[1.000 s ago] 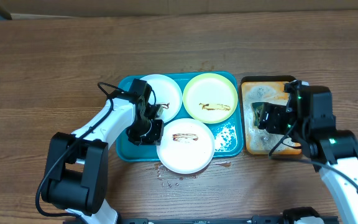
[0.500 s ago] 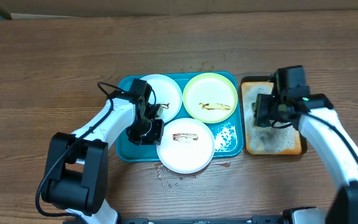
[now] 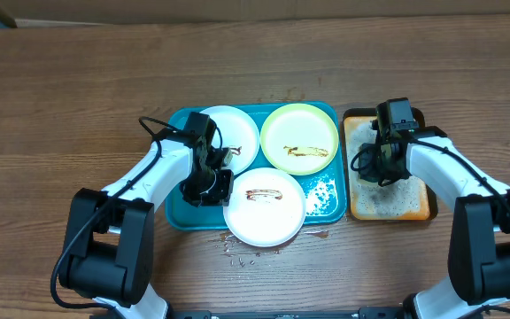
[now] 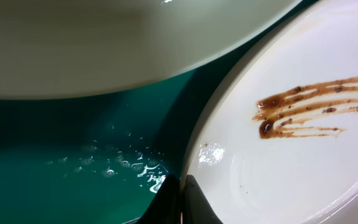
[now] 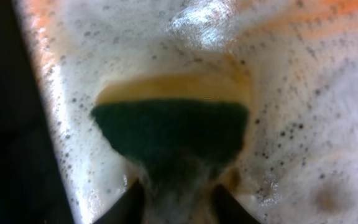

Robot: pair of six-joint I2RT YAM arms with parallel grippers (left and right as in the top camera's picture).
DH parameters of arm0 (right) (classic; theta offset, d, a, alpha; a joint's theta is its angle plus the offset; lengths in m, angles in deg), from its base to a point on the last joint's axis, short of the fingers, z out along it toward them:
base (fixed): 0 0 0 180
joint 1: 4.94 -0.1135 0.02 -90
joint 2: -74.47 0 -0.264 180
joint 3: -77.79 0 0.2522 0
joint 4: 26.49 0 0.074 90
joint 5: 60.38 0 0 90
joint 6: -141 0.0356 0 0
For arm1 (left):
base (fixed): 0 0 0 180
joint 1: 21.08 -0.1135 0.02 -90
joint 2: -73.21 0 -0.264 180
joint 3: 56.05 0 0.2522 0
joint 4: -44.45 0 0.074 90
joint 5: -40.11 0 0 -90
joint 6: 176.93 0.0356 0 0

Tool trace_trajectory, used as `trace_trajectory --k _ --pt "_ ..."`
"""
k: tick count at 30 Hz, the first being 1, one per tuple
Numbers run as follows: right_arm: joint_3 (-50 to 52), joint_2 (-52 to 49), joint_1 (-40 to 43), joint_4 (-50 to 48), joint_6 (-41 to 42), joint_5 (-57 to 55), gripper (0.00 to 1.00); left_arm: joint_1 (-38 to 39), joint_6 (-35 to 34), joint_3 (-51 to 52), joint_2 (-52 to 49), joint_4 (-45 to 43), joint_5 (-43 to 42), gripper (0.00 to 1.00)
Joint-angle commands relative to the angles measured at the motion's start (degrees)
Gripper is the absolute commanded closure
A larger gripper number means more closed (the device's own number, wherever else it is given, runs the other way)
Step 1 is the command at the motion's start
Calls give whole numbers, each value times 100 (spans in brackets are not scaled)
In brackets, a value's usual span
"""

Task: Clean dirty plates on tray and stack at the side
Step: 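Grasp the green sponge with the right gripper and lift it from the basin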

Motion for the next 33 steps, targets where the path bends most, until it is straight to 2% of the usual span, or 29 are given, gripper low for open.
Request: trace_trajectory --k 1,5,6,15,21,30,33 --pt "-114 -101 7 15 -9 -28 83 48 -105 -85 -85 -28 125 95" --pt "-116 -101 7 52 2 -31 96 48 -105 -85 -85 -26 122 95" --pt "-116 -98 7 63 31 -31 96 48 -105 -85 -85 -26 122 95" --pt "-105 -101 7 195 603 -457 96 48 -105 -85 -85 -22 122 95" --pt "-188 0 7 356 404 299 96 48 -105 -85 -85 -24 122 96" --pt "-1576 859 7 1458 404 297 96 48 -103 -85 -85 -7 122 96" --pt "-1700 990 7 1655 411 297 96 48 -103 -85 -85 -11 122 96"
